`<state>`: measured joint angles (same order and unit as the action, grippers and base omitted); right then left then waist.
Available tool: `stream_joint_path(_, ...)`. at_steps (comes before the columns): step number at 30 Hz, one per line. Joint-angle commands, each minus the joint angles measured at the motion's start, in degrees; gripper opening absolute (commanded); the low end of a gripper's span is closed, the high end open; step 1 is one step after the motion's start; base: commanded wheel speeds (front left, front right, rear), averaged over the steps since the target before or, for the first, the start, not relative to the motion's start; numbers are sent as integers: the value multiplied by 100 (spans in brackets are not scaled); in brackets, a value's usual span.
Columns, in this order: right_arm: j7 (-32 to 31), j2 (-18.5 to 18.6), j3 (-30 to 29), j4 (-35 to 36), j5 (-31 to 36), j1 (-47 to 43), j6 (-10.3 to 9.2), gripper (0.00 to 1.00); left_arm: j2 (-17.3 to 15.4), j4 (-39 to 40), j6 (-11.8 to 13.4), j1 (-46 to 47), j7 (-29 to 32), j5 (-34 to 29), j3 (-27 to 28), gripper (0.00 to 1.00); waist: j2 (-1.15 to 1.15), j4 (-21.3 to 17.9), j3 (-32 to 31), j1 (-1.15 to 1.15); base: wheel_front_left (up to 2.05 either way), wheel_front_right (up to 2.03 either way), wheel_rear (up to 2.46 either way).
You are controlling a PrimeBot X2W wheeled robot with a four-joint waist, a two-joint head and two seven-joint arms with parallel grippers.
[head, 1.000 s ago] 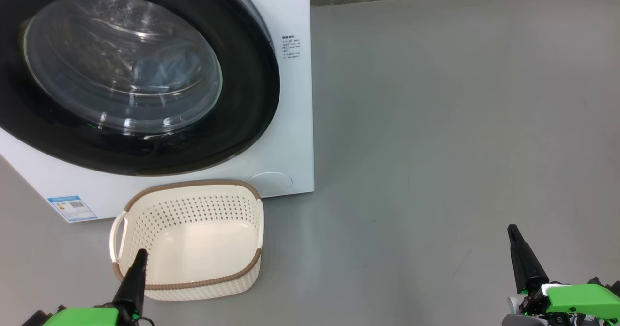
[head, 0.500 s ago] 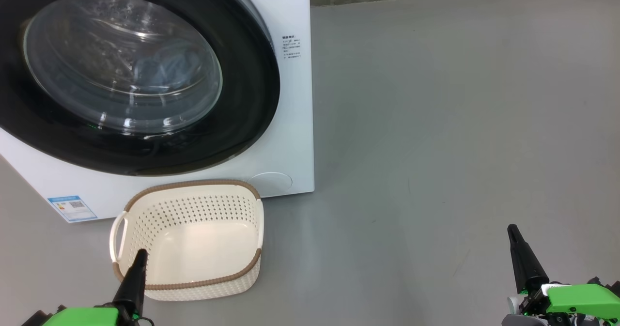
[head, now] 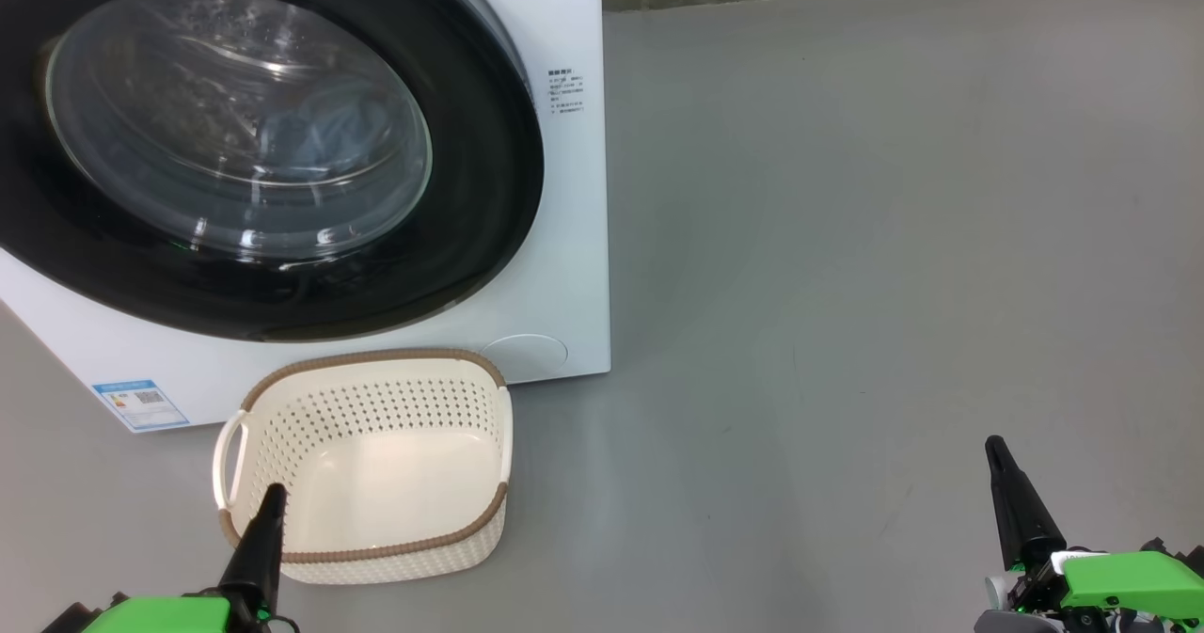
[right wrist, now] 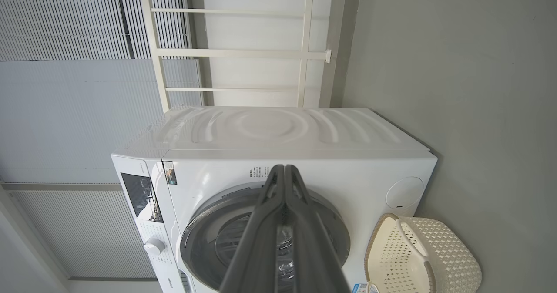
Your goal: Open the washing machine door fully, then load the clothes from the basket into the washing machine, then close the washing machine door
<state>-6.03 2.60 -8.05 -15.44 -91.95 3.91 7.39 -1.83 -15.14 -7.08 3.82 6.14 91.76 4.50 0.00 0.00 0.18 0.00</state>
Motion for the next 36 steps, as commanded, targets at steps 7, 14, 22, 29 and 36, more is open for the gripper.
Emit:
stream_joint_path(7, -46, 28, 153, 142, -21, 228, 10, 0, -108, 109, -41, 238, 37, 38, 204, 0, 0, 0, 0, 0, 0, 0, 0)
stream_joint_path(14, -46, 28, 153, 142, -22, 228, 10, 0, -108, 109, -41, 238, 37, 38, 205, 0, 0, 0, 0, 0, 0, 0, 0)
stream_joint_path(22, -46, 28, 153, 142, -22, 228, 10, 0, -107, 109, -41, 238, 38, 37, 205, 0, 0, 0, 0, 0, 0, 0, 0)
stream_joint_path(29, -46, 28, 153, 142, -22, 228, 10, 0, -107, 109, -41, 238, 38, 37, 206, 0, 0, 0, 0, 0, 0, 0, 0)
stream_joint_path(36, -46, 28, 153, 142, -22, 227, 10, 0, -107, 110, -41, 238, 38, 37, 206, 0, 0, 0, 0, 0, 0, 0, 0)
